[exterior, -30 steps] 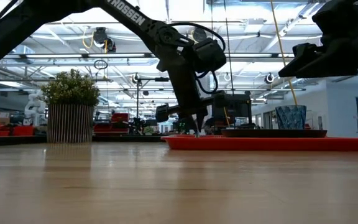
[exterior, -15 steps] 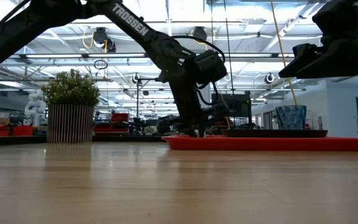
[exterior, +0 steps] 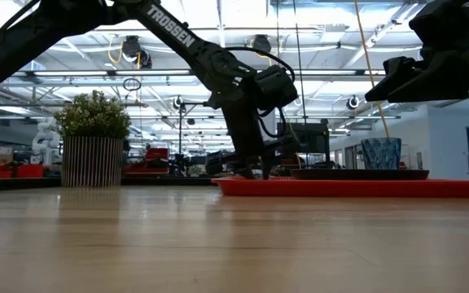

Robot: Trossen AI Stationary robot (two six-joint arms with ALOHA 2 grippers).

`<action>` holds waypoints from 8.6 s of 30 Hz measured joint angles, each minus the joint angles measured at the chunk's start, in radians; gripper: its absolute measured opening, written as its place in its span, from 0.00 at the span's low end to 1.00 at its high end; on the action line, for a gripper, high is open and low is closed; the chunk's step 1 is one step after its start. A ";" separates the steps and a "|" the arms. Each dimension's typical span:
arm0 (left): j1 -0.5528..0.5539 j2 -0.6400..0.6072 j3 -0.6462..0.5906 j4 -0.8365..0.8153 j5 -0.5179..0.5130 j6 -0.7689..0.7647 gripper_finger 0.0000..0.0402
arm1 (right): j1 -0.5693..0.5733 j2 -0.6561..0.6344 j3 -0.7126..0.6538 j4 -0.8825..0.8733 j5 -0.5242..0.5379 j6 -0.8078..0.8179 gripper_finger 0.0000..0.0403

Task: Pick and place plate/cup/fork/spoon on tray
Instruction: Return to Home Position

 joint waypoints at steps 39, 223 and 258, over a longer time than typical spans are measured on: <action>-0.393 -0.568 -0.214 -0.374 -0.334 0.596 0.32 | 0.000 -0.151 0.000 0.173 -0.035 0.071 0.44; -0.217 -2.263 -1.682 0.421 0.562 1.343 0.01 | -0.262 -0.543 -0.260 0.093 -0.314 -0.001 0.00; -0.220 -2.281 -1.683 0.424 0.549 1.332 0.05 | -0.262 -0.543 -0.260 0.093 -0.314 -0.001 0.00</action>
